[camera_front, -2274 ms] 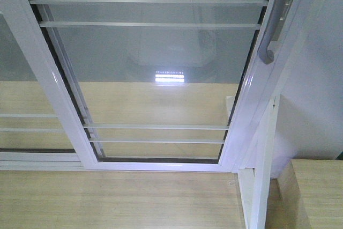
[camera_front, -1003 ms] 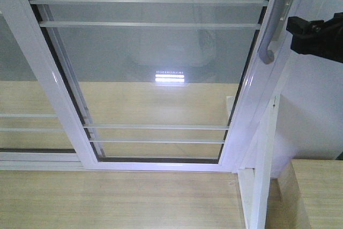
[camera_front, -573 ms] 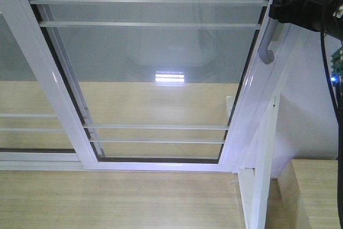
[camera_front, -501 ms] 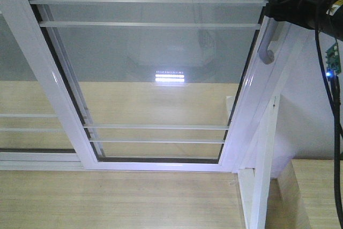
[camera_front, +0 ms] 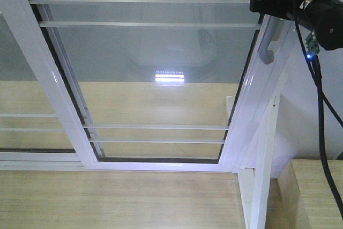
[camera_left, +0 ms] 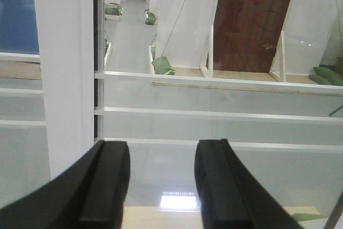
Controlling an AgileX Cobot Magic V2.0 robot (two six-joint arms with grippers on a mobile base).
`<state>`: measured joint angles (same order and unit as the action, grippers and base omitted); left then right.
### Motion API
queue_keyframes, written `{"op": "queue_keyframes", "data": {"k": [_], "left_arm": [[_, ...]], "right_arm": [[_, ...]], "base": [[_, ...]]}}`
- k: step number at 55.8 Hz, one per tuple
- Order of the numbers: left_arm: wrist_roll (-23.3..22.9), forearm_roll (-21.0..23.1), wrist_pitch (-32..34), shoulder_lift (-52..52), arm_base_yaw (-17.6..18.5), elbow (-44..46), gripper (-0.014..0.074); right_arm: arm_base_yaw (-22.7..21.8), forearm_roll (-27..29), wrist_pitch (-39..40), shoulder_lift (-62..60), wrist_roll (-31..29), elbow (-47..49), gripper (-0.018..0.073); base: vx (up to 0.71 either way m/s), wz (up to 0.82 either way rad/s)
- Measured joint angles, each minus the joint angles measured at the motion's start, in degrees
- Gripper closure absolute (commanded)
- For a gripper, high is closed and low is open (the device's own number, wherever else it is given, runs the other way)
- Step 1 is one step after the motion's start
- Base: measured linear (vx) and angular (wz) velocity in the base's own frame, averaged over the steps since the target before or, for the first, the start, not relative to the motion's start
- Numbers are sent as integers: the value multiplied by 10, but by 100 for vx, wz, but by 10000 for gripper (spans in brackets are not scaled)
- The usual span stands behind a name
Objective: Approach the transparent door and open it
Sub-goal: 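Reach the right gripper to the silver handle and close on it, then pull the handle sideways with the right gripper, sliding the door partway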
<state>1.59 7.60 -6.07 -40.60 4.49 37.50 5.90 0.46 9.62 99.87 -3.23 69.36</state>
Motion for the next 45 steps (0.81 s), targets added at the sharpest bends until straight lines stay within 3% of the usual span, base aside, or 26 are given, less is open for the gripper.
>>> {"op": "queue_keyframes", "data": {"k": [24,45], "left_arm": [[0,0,-4,0,0,0,169],[0,0,-5,0,0,0,169]], "right_arm": [[-8,2,10,7,1,3,568],[4,2,5,8,9,5,568]], "base": [[0,0],[0,0]]}}
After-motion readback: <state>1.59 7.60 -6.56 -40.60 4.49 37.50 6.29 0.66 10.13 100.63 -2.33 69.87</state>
